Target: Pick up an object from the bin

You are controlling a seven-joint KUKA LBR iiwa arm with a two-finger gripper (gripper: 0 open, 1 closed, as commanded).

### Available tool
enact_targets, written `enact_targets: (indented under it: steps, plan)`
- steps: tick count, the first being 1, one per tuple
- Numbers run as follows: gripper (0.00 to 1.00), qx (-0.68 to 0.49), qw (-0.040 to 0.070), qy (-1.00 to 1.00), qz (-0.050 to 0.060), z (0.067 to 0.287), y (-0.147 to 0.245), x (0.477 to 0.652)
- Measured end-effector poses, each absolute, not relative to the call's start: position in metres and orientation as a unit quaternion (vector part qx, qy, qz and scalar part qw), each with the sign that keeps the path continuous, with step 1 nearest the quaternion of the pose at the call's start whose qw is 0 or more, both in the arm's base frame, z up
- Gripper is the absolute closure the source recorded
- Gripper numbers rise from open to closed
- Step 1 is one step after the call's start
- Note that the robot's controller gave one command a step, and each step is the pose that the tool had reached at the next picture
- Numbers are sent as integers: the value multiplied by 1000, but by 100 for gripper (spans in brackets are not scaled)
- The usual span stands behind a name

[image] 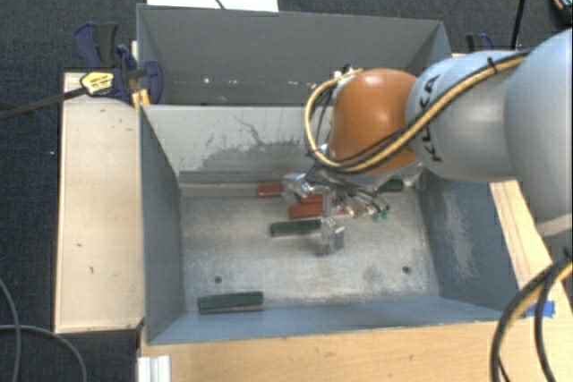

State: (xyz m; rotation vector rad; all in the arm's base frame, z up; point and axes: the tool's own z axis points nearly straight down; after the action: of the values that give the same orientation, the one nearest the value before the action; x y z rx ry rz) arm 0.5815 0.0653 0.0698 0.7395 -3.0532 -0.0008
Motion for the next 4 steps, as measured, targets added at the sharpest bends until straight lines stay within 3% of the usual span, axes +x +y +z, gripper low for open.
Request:
enact_targets:
  steps: [1,2,3,4]
  plan:
    - [0,233,-1,-973,-1,70,66,582]
    - [100,232,-1,-973,-1,71,65,582]
    - [100,230,0,-973,-1,80,66,582]
    - [100,227,-3,-974,0,156,65,583]
